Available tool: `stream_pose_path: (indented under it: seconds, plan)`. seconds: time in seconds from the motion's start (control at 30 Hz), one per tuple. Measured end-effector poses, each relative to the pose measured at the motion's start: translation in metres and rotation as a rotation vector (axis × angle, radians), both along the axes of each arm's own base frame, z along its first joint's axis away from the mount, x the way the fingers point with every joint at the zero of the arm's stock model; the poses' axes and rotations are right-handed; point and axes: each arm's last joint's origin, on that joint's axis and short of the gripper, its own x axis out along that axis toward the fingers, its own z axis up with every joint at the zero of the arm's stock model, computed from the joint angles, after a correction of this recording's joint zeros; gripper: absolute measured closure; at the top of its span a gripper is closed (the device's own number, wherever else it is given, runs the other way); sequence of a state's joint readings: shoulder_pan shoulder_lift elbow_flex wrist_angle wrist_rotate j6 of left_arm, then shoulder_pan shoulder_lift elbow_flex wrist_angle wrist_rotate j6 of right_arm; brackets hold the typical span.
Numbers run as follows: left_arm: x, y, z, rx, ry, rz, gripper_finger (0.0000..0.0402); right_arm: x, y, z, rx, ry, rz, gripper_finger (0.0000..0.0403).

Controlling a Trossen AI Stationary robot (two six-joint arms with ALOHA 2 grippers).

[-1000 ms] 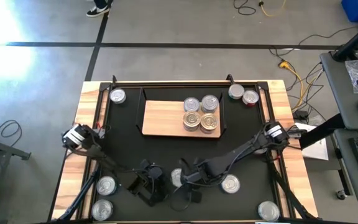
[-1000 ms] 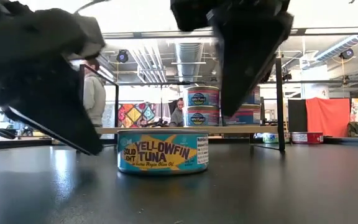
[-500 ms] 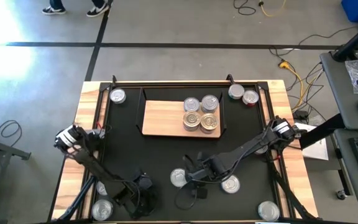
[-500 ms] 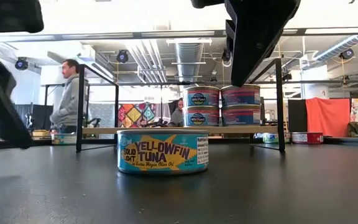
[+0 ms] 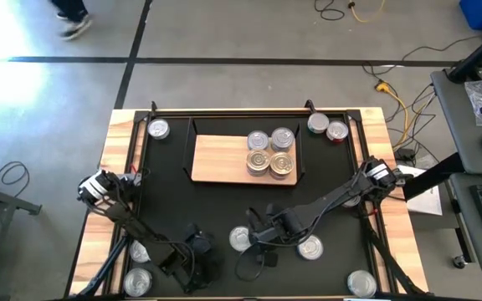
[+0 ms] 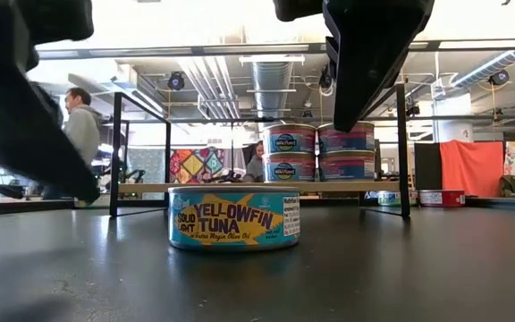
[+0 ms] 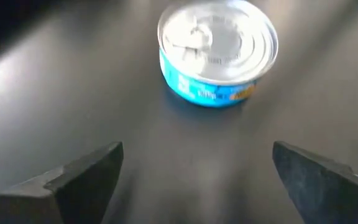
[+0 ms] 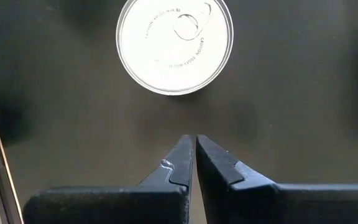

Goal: Stack canned seafood by type on shelf
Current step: Put the middle left light blue tuna can on the shelf

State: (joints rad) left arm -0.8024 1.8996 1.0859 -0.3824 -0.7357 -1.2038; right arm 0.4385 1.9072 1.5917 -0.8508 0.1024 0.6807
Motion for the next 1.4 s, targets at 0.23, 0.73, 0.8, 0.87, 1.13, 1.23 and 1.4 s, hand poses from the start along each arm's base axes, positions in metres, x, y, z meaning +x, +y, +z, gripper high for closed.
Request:
stream_pose_path:
  seconds: [0.23,0.73,0.8,0.87,1.13,1.23,1.4]
  plan:
    - [0.002,0.001,-0.003,0.113,-0.057,0.000,0.0003,0.000,-0.001,-0.001,-0.002,0.000,-0.002,0.0390]
    - [0.026,0.000,-0.037,0.110,-0.098,0.001,0.0003,0.020,-0.011,-0.035,0.056,0.054,-0.027,0.0390]
    - [0.029,0.000,-0.041,0.113,-0.103,-0.003,0.0003,0.023,-0.015,-0.039,0.056,0.053,-0.037,0.0390]
    - [0.031,-0.001,-0.045,0.123,-0.112,-0.016,0.0003,0.027,-0.018,-0.041,0.058,0.049,-0.046,0.0390]
    - [0.045,0.001,-0.051,0.128,-0.179,-0.019,0.0003,0.038,-0.035,-0.041,0.087,-0.003,-0.086,0.0390]
    - [0.051,0.006,-0.051,0.122,-0.192,0.000,0.0003,0.039,-0.035,-0.041,0.100,-0.021,-0.086,0.0390]
    - [0.061,0.014,-0.048,0.092,-0.233,0.038,0.0003,0.040,-0.035,-0.040,0.094,-0.031,-0.090,0.0390]
